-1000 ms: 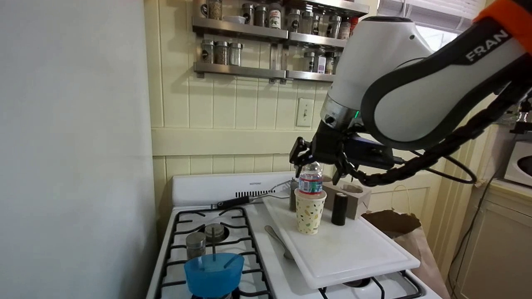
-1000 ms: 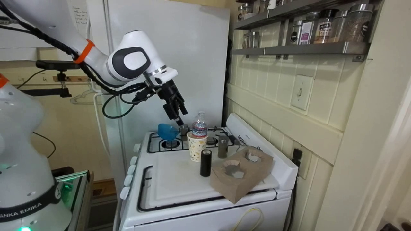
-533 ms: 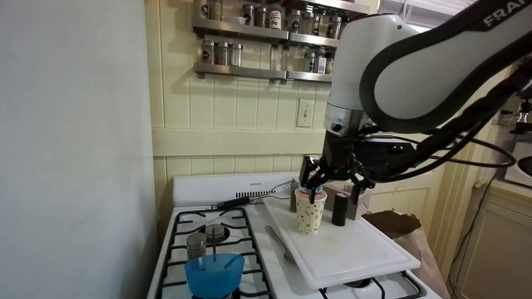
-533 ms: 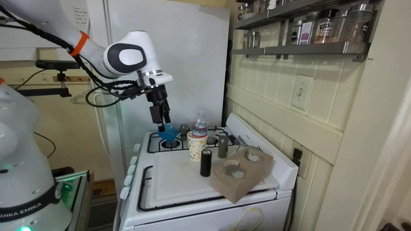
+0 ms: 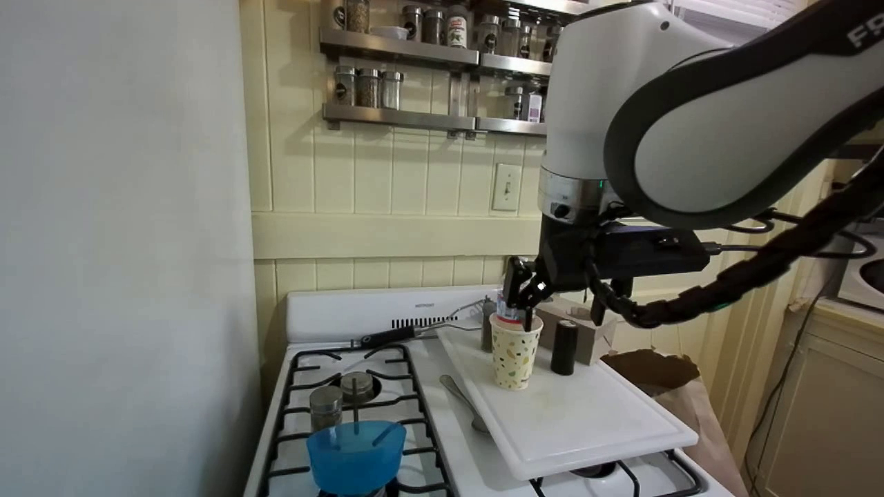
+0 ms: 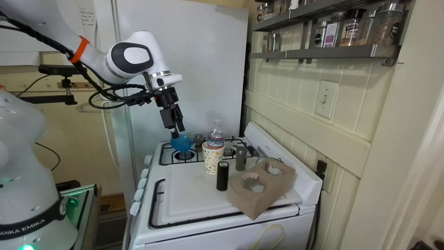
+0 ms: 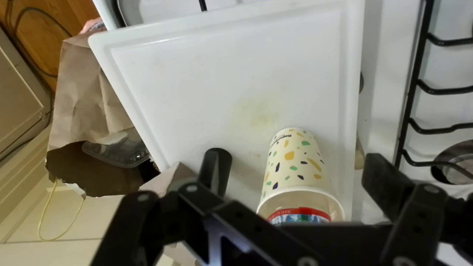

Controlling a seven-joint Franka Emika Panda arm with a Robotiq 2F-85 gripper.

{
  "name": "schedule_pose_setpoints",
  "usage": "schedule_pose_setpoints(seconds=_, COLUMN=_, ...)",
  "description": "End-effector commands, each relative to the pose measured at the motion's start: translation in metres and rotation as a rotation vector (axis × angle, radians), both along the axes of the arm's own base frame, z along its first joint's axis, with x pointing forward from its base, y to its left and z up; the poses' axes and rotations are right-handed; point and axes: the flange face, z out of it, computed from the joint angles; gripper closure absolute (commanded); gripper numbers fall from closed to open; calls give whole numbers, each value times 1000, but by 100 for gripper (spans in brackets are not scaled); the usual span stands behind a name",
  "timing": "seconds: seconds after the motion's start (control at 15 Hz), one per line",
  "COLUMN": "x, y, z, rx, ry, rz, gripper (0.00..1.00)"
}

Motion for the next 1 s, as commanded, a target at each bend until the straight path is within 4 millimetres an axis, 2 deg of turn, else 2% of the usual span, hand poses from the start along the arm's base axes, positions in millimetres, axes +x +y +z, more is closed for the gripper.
schedule_pose_setpoints(seconds=0.0, x=1, y=-2, z=0, rx=2, ry=-5, rz=-13, gripper=0)
schedule_pose_setpoints(seconds=0.47, x=8, y=-5, z=-1, rx=-14, ry=-48, rz=-43, gripper=0)
schedule_pose_setpoints(seconds=0.93, x=12, y=-13, z=-19, rx=-33, ry=-87, rz=-254, gripper=0)
